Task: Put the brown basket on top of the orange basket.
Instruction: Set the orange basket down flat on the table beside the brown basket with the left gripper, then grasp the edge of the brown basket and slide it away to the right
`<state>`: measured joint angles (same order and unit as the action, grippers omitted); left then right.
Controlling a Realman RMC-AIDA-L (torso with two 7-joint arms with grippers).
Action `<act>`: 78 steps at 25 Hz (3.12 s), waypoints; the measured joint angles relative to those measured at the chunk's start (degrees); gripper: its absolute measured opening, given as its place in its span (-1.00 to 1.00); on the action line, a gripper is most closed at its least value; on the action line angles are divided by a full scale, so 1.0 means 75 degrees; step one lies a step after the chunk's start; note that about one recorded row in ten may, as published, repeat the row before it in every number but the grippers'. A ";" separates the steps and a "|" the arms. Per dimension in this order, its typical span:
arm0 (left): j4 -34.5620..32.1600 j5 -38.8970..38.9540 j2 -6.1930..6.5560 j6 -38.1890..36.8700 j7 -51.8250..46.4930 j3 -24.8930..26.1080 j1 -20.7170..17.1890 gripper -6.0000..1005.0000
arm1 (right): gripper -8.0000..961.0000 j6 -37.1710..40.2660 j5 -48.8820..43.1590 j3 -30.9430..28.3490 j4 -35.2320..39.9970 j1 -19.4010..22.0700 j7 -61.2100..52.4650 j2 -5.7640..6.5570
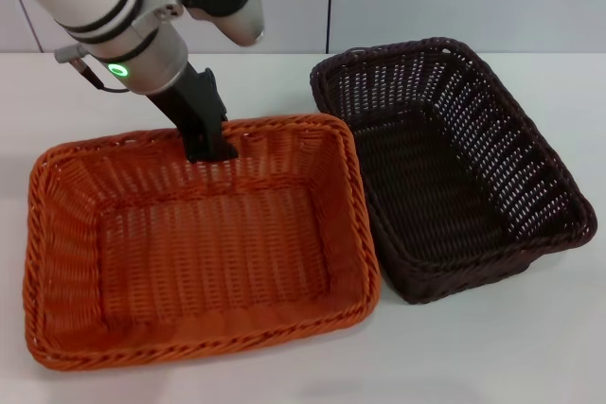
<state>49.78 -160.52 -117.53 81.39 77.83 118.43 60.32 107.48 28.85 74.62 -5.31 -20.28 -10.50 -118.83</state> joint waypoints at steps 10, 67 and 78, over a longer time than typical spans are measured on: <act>0.0585 0.0257 -0.0060 -0.0310 -0.0119 -0.0106 -0.0394 -0.31 | 0.34 0.0003 0.0009 0.0000 -0.0028 0.0028 -0.0005 0.0000; -0.2012 1.6475 -0.0049 -0.3721 0.9037 0.3644 -0.5344 0.52 | 0.34 -0.2234 -0.0591 0.2410 0.0930 -0.0197 -0.1413 0.0221; -0.2666 1.6294 -0.0039 -0.3418 0.9215 0.3388 -0.5352 0.52 | 0.34 -0.1913 -0.0768 0.2214 0.1118 0.0040 -0.1337 0.0014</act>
<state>29.79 -38.31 -117.83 55.76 146.94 143.84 20.18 93.14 23.09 91.22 3.07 -19.98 -20.53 -118.72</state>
